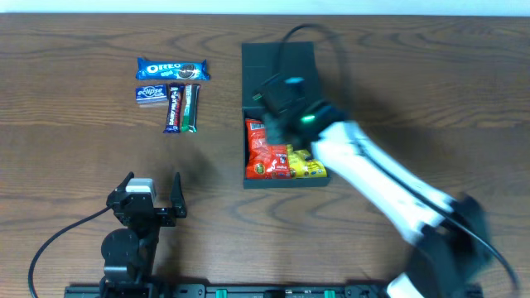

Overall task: Pack container
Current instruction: 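Withdraw the right gripper up and away from the box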

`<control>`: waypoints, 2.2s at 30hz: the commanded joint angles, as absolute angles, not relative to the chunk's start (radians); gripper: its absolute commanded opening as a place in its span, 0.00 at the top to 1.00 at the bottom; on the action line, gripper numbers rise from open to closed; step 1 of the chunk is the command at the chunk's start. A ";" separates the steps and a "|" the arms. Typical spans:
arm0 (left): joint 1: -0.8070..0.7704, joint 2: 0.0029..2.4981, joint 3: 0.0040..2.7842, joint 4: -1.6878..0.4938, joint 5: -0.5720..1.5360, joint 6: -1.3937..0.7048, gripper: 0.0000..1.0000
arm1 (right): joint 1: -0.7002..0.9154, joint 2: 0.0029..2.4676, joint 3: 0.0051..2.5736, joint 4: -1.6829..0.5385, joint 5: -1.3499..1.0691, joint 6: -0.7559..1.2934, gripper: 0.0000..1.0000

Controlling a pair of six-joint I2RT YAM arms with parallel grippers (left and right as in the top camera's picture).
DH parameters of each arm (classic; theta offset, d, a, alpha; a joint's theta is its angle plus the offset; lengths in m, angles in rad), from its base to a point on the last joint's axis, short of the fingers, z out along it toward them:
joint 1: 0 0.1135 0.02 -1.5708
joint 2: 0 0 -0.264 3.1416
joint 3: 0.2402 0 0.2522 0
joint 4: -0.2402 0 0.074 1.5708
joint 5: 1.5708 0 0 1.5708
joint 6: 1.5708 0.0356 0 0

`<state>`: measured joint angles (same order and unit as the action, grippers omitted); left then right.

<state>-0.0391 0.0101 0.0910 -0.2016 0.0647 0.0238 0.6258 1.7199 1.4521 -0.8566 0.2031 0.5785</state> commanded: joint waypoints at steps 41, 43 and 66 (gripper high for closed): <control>-0.033 0.004 0.064 -0.212 0.068 0.030 0.05 | 0.346 1.898 1.353 -0.913 -0.008 0.441 0.99; -0.033 0.004 0.064 -0.212 0.068 0.030 0.05 | 0.346 1.898 1.353 -0.920 -0.013 0.469 0.99; -0.033 0.004 0.064 -0.212 0.068 0.030 0.05 | 0.346 1.579 1.792 -0.997 0.069 0.197 0.01</control>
